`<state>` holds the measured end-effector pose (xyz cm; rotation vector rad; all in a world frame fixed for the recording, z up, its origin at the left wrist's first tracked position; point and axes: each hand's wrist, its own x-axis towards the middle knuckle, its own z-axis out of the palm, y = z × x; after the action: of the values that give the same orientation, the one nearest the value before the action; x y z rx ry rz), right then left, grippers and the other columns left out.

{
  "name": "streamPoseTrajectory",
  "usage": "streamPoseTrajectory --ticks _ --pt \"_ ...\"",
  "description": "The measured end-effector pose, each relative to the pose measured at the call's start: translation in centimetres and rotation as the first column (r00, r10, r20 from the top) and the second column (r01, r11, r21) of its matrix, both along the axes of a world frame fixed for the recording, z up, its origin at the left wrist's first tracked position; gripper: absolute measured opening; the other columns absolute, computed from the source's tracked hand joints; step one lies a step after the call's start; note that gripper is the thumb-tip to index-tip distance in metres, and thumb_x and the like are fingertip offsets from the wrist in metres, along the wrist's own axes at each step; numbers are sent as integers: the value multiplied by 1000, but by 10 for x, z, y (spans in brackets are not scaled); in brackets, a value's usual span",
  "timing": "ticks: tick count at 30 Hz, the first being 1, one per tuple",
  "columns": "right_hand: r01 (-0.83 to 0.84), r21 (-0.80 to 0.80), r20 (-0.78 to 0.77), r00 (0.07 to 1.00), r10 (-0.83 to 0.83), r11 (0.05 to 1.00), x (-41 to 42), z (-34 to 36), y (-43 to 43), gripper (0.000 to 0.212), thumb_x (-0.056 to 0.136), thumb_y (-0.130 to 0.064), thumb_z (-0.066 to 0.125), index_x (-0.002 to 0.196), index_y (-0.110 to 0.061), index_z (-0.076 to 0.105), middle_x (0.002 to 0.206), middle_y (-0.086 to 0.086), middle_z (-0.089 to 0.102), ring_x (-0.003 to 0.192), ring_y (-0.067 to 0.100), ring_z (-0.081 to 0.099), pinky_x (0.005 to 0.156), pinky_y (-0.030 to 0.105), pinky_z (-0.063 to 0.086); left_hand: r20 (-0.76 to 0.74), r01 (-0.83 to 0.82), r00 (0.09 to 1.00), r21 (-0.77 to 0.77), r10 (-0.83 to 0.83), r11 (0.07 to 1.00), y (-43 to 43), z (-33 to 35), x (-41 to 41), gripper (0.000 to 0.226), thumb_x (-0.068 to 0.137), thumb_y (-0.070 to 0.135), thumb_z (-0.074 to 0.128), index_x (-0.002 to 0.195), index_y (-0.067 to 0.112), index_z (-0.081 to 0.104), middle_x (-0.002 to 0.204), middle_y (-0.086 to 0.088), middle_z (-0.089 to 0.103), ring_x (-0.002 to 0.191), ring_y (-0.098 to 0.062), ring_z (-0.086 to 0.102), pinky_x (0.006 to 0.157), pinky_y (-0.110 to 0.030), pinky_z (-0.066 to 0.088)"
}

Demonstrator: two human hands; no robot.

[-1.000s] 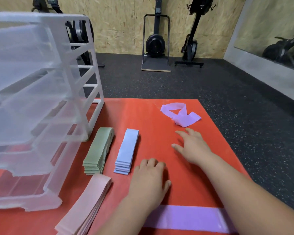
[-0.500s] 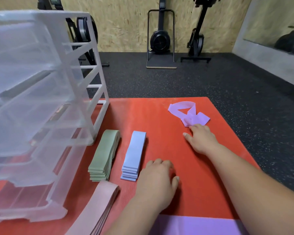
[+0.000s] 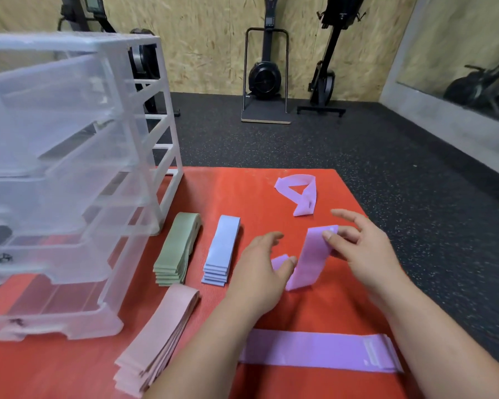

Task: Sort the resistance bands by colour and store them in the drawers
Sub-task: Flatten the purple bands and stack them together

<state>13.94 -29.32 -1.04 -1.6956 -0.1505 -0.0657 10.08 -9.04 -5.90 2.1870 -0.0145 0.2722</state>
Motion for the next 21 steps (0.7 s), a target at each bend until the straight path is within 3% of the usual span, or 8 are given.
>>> streamPoseTrajectory --ticks 2,4,8,12,15,19,21 --pt "-37 48 -37 999 39 998 -13 -3 -2 38 96 0 69 126 -25 68 90 8 77 86 16 70 89 40 61 -32 38 999 -155 -43 987 -4 8 -5 56 96 41 73 148 33 54 137 18 63 121 1 60 97 -20 48" --pt "-58 63 -44 997 61 996 -25 -9 -2 40 96 1 69 126 -25 69 90 8 76 86 16 70 88 39 60 -49 72 995 -282 -89 957 -9 13 -7 50 98 37 73 145 31 58 131 18 68 119 6 62 102 -24 50" --pt "-101 -29 37 994 102 994 -41 -17 3 49 94 0 71 133 -29 63 99 7 79 93 15 74 90 28 57 -89 122 977 -516 -195 848 -12 17 -14 41 100 27 74 140 24 64 122 3 76 113 0 70 100 -21 52" --pt "-157 -192 89 980 177 969 -41 -22 8 56 94 0 72 136 -35 59 104 3 80 105 19 74 94 33 56 -41 101 988 -564 -150 819 -8 17 -17 36 97 17 77 131 28 69 114 2 78 103 -10 74 91 -20 56" --pt "-218 -223 53 971 235 950 -41 -22 9 58 91 1 74 135 -34 61 114 -4 79 107 16 74 95 37 57 -1 71 996 -585 -89 808 -2 18 -14 37 94 5 76 124 27 72 108 -1 78 93 -13 74 85 -23 58" --pt "-229 -122 -2 973 231 966 -39 -16 10 52 87 -8 82 131 -31 66 107 -10 76 88 11 71 84 29 59 34 104 994 -543 -102 833 4 16 -10 42 91 -1 77 121 27 73 106 0 78 83 -11 71 82 -27 59" --pt "-161 -54 -8 987 161 985 -36 -15 10 48 88 -10 82 129 -30 68 101 0 74 81 19 69 83 36 61 42 135 990 -501 -131 855 3 14 -9 44 90 -2 77 122 27 72 108 4 78 81 -13 73 81 -27 59"
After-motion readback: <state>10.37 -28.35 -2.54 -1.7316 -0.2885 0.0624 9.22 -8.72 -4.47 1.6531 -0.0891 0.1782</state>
